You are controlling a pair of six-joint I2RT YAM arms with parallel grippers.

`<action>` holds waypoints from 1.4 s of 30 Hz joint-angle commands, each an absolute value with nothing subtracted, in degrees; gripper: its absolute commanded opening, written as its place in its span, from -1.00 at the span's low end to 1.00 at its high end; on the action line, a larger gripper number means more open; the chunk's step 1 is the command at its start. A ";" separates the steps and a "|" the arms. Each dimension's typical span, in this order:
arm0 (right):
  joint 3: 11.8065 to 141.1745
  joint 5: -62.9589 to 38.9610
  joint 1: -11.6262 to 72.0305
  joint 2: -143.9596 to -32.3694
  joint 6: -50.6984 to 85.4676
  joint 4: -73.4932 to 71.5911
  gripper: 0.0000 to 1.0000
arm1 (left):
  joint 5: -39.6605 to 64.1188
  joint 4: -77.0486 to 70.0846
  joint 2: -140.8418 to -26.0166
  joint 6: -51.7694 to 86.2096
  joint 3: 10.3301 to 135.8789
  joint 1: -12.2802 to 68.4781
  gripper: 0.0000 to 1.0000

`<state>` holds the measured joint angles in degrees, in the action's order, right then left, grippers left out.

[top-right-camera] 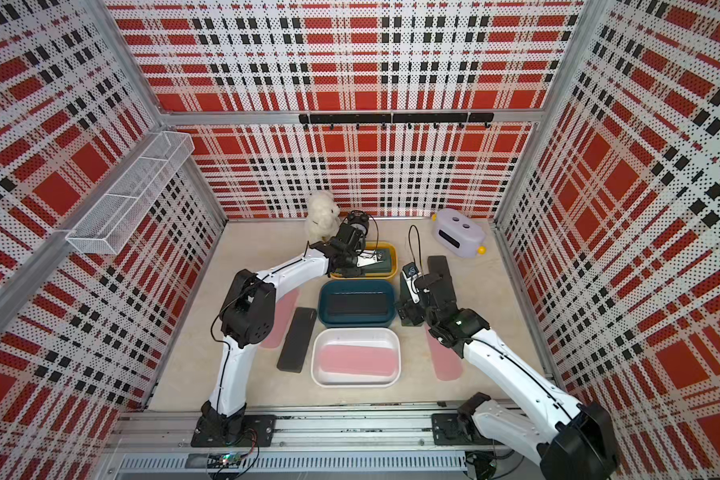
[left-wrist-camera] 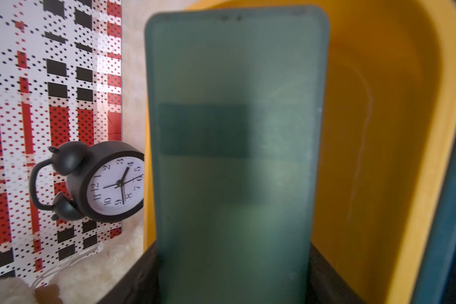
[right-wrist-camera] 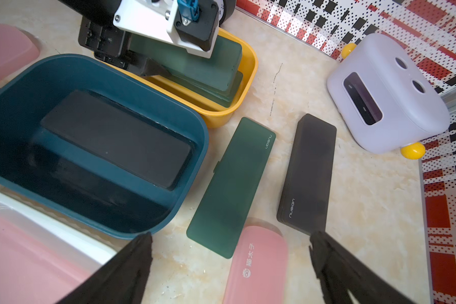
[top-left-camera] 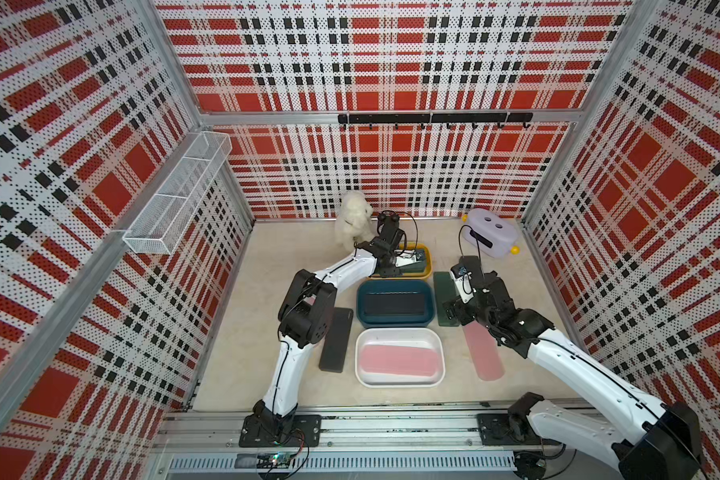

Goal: Place the pencil cases by color into the storage box
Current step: Place the pencil case at the storage box.

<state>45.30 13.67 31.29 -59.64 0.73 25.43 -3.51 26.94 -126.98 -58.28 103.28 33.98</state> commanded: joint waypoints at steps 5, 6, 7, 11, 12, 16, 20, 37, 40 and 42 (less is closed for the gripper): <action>44.39 12.43 30.61 -59.28 0.96 24.26 0.99 | -5.41 27.83 -127.84 -58.44 104.68 34.98 -0.29; 44.35 12.38 30.63 -59.28 0.97 24.20 0.99 | -5.82 27.91 -128.03 -58.41 104.68 35.06 -0.28; 44.31 12.37 30.60 -59.24 0.96 24.16 0.99 | -6.30 28.15 -128.19 -58.42 104.72 35.07 -0.28; 44.27 12.18 30.54 -59.15 0.87 24.03 0.99 | -8.05 28.60 -128.92 -58.46 104.50 35.16 -0.26; 44.26 12.22 30.52 -59.20 0.88 24.01 0.99 | -8.38 28.65 -129.10 -58.53 104.42 35.16 -0.26; 44.19 12.13 30.58 -59.35 0.83 23.82 0.99 | -8.74 28.66 -129.46 -58.61 104.43 35.22 -0.25; 44.25 12.08 30.51 -59.76 0.88 23.63 0.99 | -8.88 28.68 -130.05 -58.57 105.01 35.25 -0.21; 44.51 12.13 30.56 -60.75 0.61 23.17 0.99 | -10.30 28.66 -132.34 -58.28 106.79 35.77 0.06; 44.70 12.10 30.55 -61.15 0.37 23.20 0.99 | -10.61 28.66 -132.36 -58.31 106.92 35.77 0.13; 44.79 12.13 30.57 -61.29 0.23 23.11 0.99 | -10.55 28.68 -132.36 -58.34 106.96 35.77 0.23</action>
<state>44.82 12.40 30.94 -60.99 0.62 24.12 -10.81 27.51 -130.80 -58.39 106.02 34.96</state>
